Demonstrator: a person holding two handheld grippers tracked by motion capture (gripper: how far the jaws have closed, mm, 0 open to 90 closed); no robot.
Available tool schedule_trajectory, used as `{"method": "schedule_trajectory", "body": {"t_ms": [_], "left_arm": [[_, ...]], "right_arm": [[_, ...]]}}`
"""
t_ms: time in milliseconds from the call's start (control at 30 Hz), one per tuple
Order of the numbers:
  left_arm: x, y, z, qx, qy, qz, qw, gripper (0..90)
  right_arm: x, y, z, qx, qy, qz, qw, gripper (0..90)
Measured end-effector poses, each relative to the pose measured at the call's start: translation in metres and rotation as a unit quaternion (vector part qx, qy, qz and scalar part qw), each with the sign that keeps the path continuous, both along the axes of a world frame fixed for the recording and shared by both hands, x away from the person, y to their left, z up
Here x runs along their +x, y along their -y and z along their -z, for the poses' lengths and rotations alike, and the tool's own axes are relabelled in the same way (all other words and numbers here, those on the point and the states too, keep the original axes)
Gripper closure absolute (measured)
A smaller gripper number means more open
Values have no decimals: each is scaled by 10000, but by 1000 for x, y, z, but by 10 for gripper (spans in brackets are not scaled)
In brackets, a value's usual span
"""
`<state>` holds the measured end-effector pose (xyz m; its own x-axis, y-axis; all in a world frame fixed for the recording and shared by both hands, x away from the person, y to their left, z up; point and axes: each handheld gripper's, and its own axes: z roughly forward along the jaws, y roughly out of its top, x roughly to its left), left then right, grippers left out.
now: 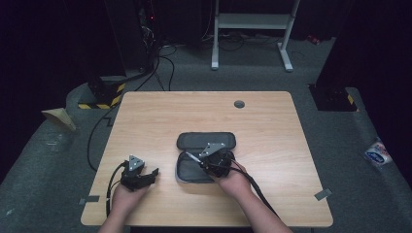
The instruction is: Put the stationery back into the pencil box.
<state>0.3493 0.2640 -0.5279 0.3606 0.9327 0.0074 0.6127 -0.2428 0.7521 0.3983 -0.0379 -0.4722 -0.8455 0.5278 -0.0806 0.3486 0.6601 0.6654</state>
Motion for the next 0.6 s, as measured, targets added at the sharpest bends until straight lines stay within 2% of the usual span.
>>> {"method": "schedule_trajectory", "body": {"t_ms": [100, 233, 300, 367, 600], "left_arm": [[0, 0, 0, 2, -1, -1, 10000, 338], [0, 0, 0, 3, -1, 0, 10000, 338], [0, 0, 0, -10, 10, -8, 10000, 338], [0, 0, 0, -9, 11, -5, 10000, 338], [1, 0, 0, -8, 8, -1, 10000, 338]], "right_arm": [[-2, 0, 1, -48, -14, -75, 10000, 783], [-6, 1, 0, -97, 94, -217, 9997, 771], [-7, 2, -1, -92, 174, -154, 9997, 736], [-8, 4, -3, -36, 144, -78, 9999, 737], [-10, 12, -8, 98, 245, 112, 9996, 712]]}}
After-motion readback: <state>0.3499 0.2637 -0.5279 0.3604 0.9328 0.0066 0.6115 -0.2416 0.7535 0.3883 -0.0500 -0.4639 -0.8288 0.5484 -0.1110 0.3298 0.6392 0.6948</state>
